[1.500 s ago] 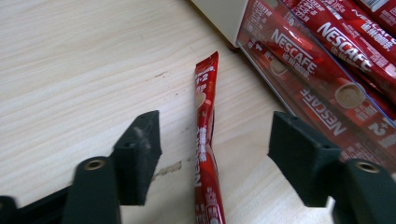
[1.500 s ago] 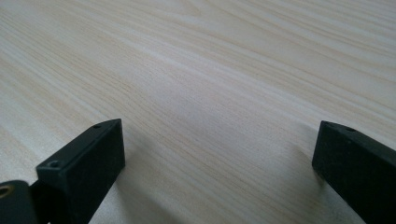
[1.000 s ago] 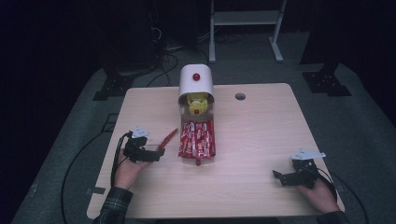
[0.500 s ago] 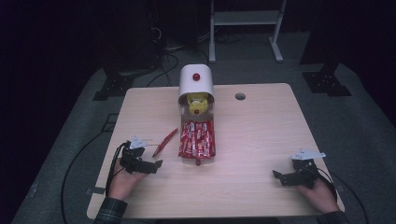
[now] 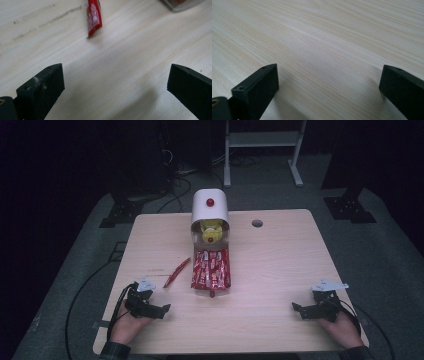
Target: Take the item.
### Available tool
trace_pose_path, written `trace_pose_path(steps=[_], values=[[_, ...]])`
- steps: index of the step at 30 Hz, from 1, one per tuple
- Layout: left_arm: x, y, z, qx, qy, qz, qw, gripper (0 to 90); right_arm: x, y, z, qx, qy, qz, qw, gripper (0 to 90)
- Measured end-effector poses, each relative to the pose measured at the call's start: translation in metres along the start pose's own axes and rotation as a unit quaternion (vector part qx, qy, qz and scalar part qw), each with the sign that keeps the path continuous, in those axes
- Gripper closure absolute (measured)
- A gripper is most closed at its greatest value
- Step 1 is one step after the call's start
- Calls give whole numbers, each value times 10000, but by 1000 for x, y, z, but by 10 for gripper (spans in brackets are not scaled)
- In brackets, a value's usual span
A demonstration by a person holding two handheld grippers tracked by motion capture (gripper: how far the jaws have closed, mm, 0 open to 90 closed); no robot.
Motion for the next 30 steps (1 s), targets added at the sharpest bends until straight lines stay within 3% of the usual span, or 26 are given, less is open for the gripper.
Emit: trace_pose_path(steps=[2, 5, 8, 11, 12, 16, 30], values=[[-2, -7, 1, -78, 72, 145, 9998, 6, 0, 0, 0, 0, 0, 0, 10000, 15], [-2, -9, 2, -70, 44, 145, 9999, 5, 0, 0, 0, -2, 1, 1, 10000, 15], [-1, -11, 3, -70, 3, 82, 9999, 5, 0, 0, 0, -1, 0, 1, 10000, 15], [-1, -15, 3, -118, -92, -113, 9998, 0, 0, 0, 0, 1, 0, 0, 10000, 15], [-1, -17, 4, -121, -147, -318, 9993, 0, 0, 0, 0, 1, 0, 1, 10000, 15], [0, -21, 5, -166, -208, -513, 9983, 0, 0, 0, 0, 0, 0, 0, 10000, 15], [1, -22, 5, -188, -226, -557, 9980, 0, 0, 0, 0, 0, 0, 1, 10000, 15]])
Point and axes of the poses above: each handheld gripper's, and its own axes: x roughly backward along the jaws, y roughly out of its top, z roughly to its left, the point moved 6 cm from there along -x, roughly forward along the jaws, and after that the axes turned 11 degrees about x, right-handed, at the moved point
